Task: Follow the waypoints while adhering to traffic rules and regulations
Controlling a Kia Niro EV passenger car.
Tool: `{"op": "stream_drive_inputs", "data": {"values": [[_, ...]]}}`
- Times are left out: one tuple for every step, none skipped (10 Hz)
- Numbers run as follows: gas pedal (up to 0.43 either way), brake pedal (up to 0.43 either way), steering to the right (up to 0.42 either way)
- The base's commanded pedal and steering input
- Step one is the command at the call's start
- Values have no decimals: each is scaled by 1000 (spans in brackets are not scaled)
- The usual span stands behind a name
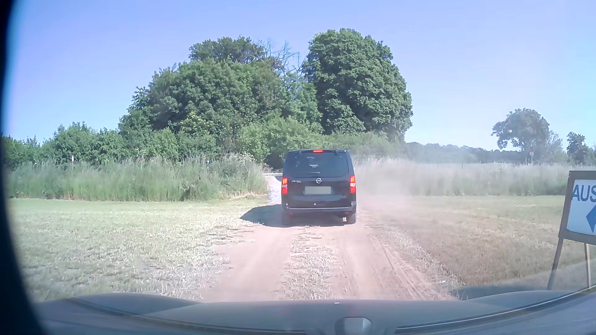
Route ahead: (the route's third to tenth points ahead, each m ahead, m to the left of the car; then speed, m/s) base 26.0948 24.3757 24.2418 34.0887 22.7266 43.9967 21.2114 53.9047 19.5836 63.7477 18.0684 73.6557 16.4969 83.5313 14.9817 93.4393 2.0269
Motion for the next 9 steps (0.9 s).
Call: {"op": "stream_drive_inputs", "data": {"values": [[0,226,8],[0,226,9],[0,238,8],[0,256,8],[0,262,8],[0,262,10],[0,268,11],[0,274,13],[0,274,15]]}}
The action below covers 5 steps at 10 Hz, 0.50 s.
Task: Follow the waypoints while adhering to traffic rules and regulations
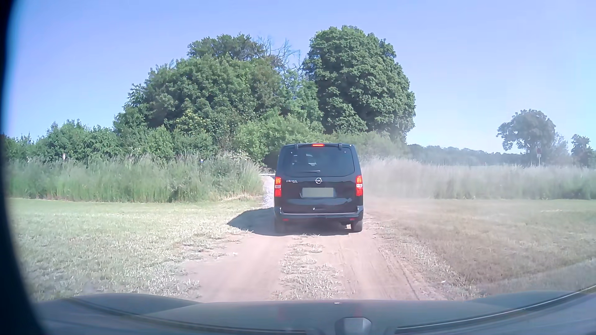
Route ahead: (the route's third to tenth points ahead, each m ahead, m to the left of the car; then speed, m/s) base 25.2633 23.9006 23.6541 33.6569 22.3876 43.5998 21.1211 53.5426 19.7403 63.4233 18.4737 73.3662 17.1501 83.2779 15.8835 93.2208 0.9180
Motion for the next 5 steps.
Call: {"op": "stream_drive_inputs", "data": {"values": [[0,274,16],[0,262,16],[0,244,16],[0,220,15],[0,207,12]]}}
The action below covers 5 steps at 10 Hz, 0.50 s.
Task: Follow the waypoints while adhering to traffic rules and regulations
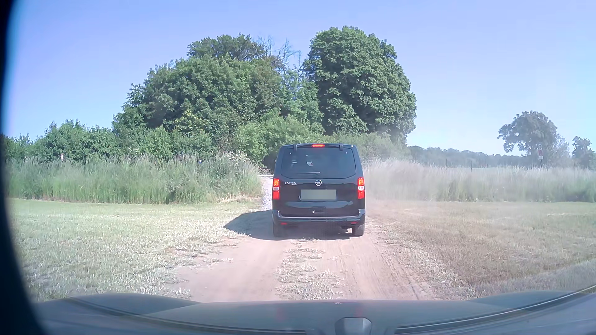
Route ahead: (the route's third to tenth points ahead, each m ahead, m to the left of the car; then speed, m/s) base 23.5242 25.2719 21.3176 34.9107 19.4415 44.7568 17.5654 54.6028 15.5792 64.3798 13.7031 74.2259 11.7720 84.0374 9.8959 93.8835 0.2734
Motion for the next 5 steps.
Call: {"op": "stream_drive_inputs", "data": {"values": [[0,201,9],[0,189,8],[0,165,7],[0,152,4],[0,146,-3]]}}
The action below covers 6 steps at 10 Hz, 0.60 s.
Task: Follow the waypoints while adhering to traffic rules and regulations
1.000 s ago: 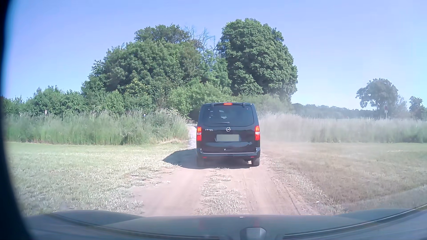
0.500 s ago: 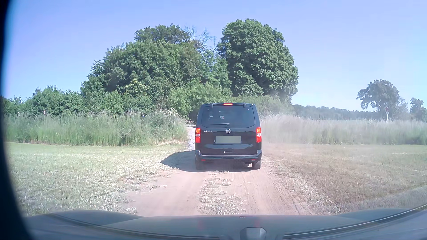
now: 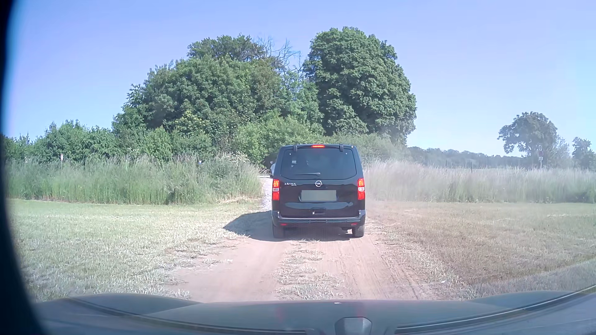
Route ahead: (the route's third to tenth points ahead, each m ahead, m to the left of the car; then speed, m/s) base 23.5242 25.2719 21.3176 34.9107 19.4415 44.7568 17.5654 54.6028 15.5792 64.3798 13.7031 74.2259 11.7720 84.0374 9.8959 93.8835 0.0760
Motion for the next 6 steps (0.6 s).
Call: {"op": "stream_drive_inputs", "data": {"values": [[0,152,-8],[0,152,-10],[0,159,-10],[0,165,-10],[0,165,-11],[0,171,-12]]}}
